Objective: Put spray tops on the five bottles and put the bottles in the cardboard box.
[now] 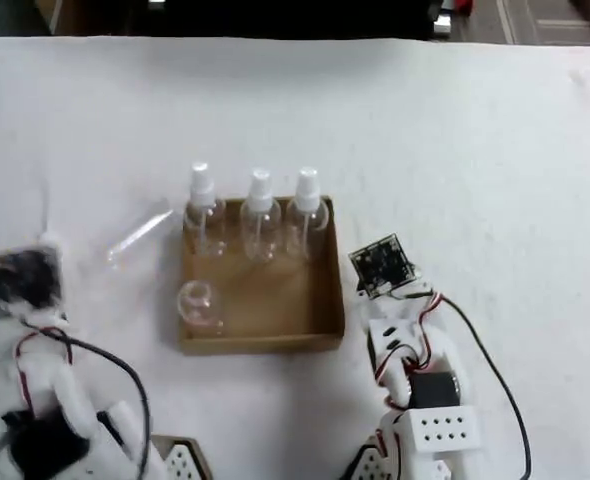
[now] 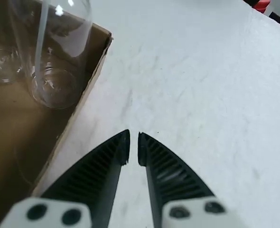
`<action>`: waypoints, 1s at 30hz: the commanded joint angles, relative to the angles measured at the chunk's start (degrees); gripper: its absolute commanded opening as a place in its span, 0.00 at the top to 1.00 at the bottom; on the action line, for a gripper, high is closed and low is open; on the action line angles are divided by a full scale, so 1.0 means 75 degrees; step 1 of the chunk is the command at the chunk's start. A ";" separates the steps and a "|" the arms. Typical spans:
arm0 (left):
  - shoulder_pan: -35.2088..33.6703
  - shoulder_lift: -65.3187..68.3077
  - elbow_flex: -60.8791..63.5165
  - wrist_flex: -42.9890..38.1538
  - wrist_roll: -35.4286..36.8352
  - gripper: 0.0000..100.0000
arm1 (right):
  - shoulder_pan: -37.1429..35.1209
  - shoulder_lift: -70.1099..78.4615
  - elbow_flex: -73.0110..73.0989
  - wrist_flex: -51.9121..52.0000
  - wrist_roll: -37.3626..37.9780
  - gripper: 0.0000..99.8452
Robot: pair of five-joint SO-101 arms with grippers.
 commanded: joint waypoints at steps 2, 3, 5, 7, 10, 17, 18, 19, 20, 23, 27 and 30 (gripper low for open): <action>-0.0076 0.3827 -0.2110 0.0867 0.2321 0.93 | -0.0041 -0.0029 0.0000 -0.0100 0.0082 0.98; -0.0088 0.4589 -0.2344 0.0973 0.2837 0.93 | -0.0041 -0.0029 0.0000 -0.0100 0.0082 0.98; -0.0029 0.5972 -0.2614 0.1172 0.3763 0.93 | -0.0041 -0.0029 0.0000 -0.0100 0.0082 0.98; -0.0088 0.7086 -0.2942 0.1196 0.4536 0.93 | -0.0029 -0.0029 0.0000 -0.0100 0.0082 0.98; -0.0229 0.8199 -0.3516 0.1747 0.5767 0.93 | -0.0053 -0.0029 0.0000 -0.0100 0.0082 0.98; -0.0100 0.8492 -0.3915 0.3587 0.5744 0.93 | -0.0053 -0.0029 0.0000 -0.0147 0.0082 0.98; -0.0076 0.8399 -0.3868 0.3599 0.5591 0.93 | -0.0053 -0.0029 0.0000 -0.0147 0.0082 0.98; -0.0100 0.8316 -0.3821 0.3599 0.5521 0.93 | -0.0053 -0.0029 0.0000 -0.0147 0.0082 0.98; -0.0111 0.8211 -0.3704 0.3516 0.5568 0.93 | -0.0053 -0.0029 0.0000 -0.0147 0.0082 0.98; -0.0076 0.7918 -0.3153 0.3247 0.5603 0.93 | -0.0053 -0.0029 0.0000 -0.0123 0.0082 0.98; -0.0088 0.7508 -0.2239 0.2743 0.6001 0.93 | -0.0053 -0.0029 0.0000 -0.0123 0.0082 0.98; -0.0123 0.7250 -0.1782 0.2590 0.6377 0.94 | -0.0053 -0.0029 0.0000 -0.0123 0.0082 0.98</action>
